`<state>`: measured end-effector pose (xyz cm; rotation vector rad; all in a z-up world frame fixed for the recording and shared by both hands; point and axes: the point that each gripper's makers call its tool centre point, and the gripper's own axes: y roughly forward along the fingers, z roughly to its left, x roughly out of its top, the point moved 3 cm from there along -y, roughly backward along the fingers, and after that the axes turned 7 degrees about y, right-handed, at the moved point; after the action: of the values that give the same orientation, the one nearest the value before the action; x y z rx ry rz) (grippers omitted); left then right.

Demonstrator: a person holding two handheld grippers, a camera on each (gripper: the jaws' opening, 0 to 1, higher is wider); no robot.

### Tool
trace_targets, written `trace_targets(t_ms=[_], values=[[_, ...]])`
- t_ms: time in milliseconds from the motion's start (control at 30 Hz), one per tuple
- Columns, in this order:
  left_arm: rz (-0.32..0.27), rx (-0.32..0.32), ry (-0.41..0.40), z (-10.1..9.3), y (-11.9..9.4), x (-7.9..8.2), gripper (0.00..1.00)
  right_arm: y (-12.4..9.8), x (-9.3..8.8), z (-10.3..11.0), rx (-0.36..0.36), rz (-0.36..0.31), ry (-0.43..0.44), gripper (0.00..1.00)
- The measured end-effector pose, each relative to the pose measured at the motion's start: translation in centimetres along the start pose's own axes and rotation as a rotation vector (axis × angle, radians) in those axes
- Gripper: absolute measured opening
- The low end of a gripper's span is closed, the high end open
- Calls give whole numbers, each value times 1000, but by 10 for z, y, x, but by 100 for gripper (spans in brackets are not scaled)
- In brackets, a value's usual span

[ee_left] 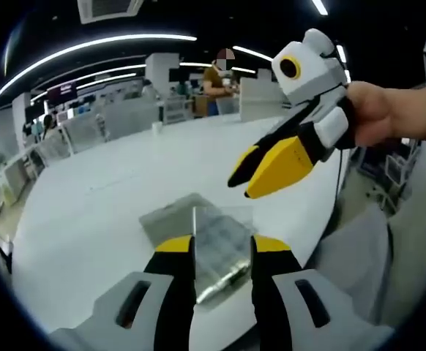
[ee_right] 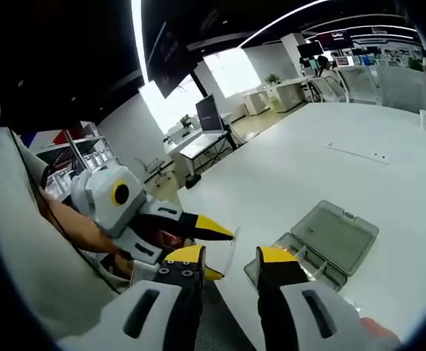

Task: Insert the divider into the dual guide fixture by aligning both edges with the guide slots and pushing it downward to the bottom, including one-sided entry, uneven engagement, binding, and posture correction.

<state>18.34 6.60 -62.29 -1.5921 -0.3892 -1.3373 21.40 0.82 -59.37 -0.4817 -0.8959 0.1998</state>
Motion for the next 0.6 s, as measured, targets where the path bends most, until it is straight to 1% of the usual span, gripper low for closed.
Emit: trace_targets(t_ms=[267,367,600], values=[[-4,2,32,-2,1,4,25,3,-2,0,-3,48,19,19],[-6,2,39,-3,2,6,25,3,-1,0,-5,56,29,18],[-6,4,74,-4,3,7,25,5,-4,-2,-16,99,56,13]])
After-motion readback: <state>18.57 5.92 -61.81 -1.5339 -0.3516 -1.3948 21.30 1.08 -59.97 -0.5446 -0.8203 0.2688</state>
